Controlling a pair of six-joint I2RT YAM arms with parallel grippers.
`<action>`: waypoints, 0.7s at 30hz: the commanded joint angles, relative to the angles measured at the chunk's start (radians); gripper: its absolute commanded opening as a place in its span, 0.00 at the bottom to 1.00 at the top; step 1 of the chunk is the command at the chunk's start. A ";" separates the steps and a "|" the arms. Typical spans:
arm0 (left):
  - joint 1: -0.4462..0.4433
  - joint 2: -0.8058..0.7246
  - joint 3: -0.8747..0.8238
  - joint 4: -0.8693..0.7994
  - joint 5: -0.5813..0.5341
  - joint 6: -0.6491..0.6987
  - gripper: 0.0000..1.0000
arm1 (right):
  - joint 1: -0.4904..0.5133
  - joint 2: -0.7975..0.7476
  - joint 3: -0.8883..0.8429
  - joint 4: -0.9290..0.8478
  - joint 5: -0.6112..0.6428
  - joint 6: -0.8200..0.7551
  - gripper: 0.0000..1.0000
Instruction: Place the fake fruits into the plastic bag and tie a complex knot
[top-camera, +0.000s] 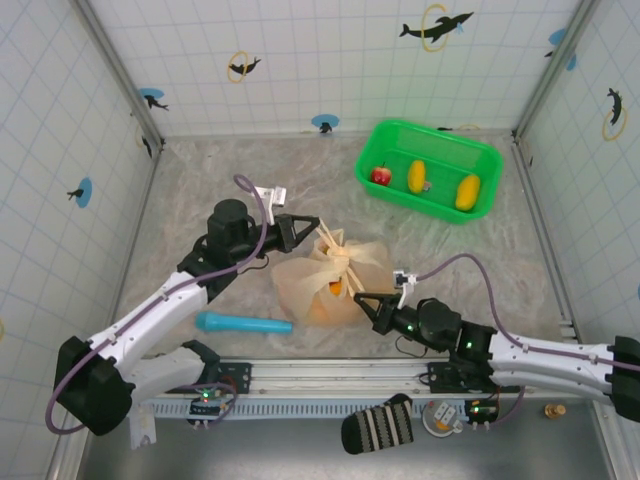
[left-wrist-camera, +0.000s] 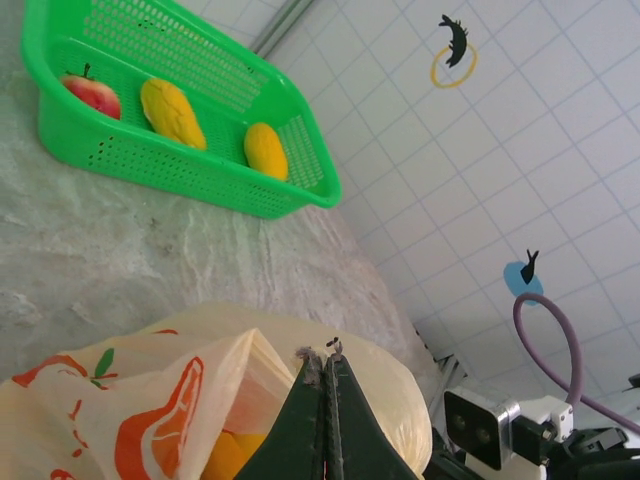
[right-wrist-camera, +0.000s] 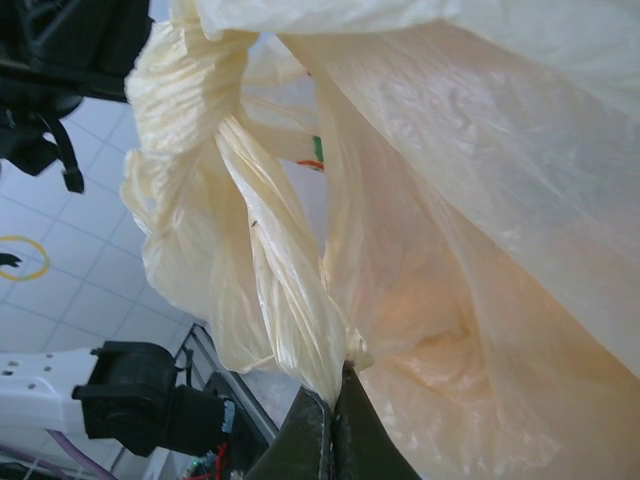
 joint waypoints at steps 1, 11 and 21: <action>0.010 -0.027 0.026 -0.023 -0.045 0.048 0.00 | -0.010 -0.023 -0.016 -0.048 -0.016 -0.008 0.00; 0.026 -0.079 0.000 -0.064 -0.272 0.093 0.00 | -0.025 -0.047 0.079 -0.229 -0.035 -0.049 0.00; 0.232 -0.040 -0.134 0.037 -0.346 -0.008 0.00 | -0.082 -0.153 0.075 -0.496 -0.016 0.022 0.00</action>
